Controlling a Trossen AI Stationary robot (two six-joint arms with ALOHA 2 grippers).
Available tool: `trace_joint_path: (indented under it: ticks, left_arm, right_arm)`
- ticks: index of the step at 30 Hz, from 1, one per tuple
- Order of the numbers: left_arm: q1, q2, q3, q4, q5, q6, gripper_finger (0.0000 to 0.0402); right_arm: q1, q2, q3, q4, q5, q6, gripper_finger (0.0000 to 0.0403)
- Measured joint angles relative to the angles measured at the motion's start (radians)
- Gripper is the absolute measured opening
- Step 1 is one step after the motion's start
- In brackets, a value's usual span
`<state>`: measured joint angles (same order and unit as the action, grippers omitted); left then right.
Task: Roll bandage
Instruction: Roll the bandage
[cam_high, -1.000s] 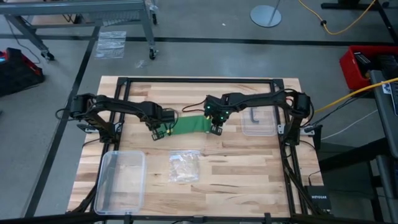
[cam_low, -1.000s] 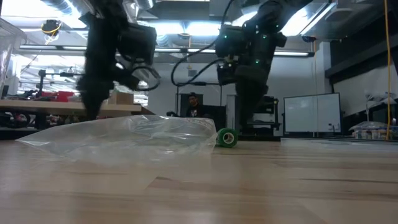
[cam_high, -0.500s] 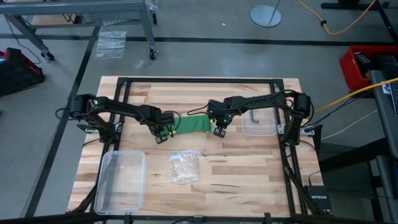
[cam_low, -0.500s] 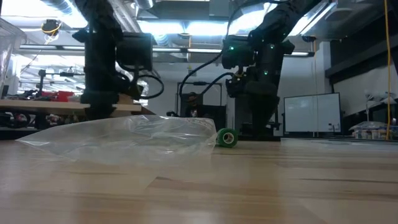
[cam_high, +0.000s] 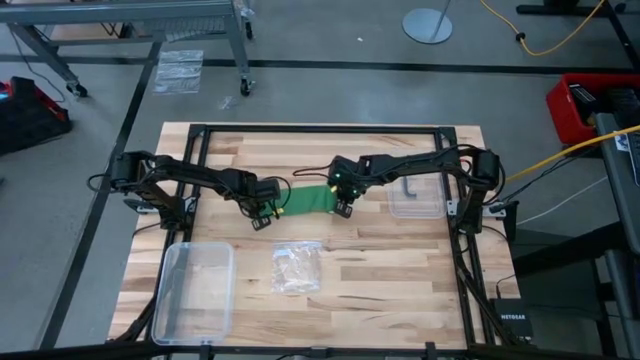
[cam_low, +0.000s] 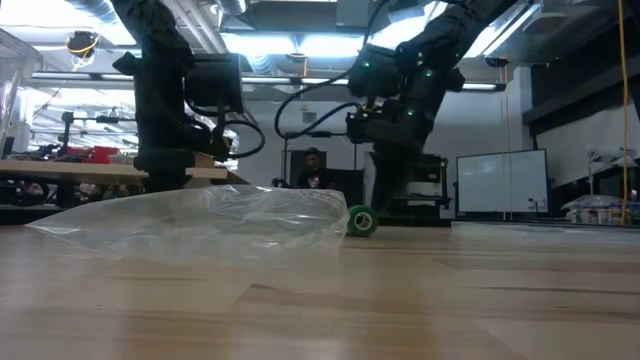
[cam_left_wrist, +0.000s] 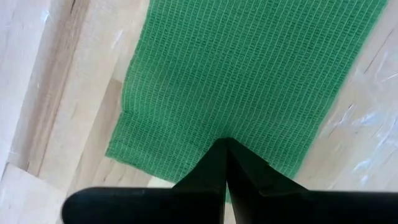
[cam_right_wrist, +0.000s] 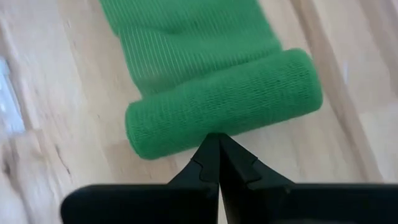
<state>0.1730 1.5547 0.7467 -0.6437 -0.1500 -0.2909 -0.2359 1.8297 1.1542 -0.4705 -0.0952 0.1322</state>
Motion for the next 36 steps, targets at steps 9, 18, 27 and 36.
trace_joint_path:
  ticks: [9,18,27,36]
  left_arm:
    - [0.005,0.001,-0.002,-0.124,-0.064,0.009,0.0]
    - [0.023,0.002,-0.003,-0.16,-0.081,0.007,0.0]
    - [0.022,0.003,-0.003,-0.156,-0.081,0.01,0.0]
    - [0.022,0.003,-0.003,-0.155,-0.08,0.01,0.0]
  right_arm:
    - [0.0,0.0,0.0,0.189,-0.013,0.029,0.0]
    - [0.0,-0.006,0.0,0.083,0.062,0.072,0.0]
    - [0.001,-0.005,-0.044,0.218,0.077,0.131,0.0]
    - [0.001,0.085,-0.055,0.367,0.001,0.184,0.0]
